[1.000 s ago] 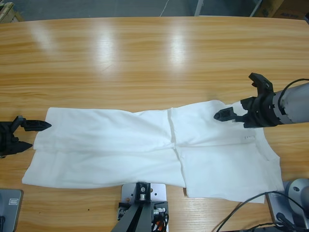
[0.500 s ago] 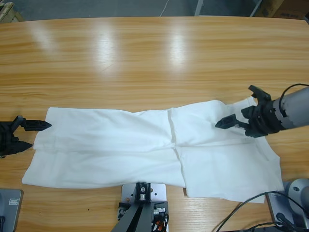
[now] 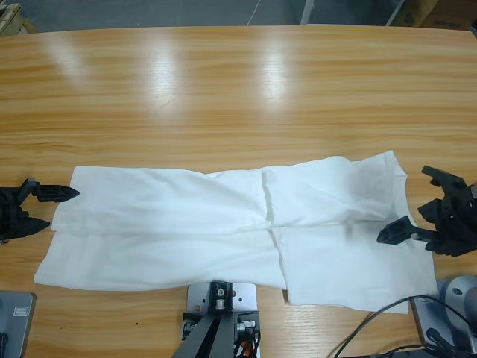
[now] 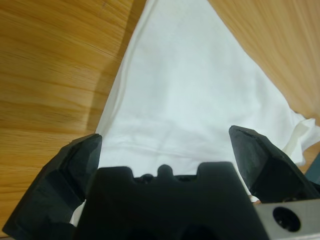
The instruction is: Fold clothes
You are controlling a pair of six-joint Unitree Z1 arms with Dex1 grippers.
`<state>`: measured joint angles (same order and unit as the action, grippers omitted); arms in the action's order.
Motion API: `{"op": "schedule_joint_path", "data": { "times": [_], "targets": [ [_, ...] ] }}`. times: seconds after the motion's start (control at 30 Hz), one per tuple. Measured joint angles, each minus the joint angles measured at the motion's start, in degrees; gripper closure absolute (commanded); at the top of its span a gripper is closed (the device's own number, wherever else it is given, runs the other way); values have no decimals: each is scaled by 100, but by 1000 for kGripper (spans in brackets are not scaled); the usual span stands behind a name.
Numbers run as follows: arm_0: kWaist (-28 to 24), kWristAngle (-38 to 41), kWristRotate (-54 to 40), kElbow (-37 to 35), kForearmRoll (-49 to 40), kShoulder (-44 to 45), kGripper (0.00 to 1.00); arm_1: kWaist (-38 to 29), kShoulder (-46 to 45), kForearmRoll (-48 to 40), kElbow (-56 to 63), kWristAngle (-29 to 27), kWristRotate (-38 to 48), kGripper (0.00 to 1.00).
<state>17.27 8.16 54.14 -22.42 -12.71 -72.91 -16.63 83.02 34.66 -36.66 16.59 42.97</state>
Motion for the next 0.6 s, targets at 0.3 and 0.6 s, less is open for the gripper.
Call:
{"op": "schedule_joint_path", "data": {
  "times": [0.3,0.6],
  "targets": [
    [0,0,0,0,27,0,0,-143,-992,-294,-750,-308,-1198,1000],
    [16,0,0,1,33,0,0,-1087,318,-1208,-626,-591,-1380,1000]
  ]
}}
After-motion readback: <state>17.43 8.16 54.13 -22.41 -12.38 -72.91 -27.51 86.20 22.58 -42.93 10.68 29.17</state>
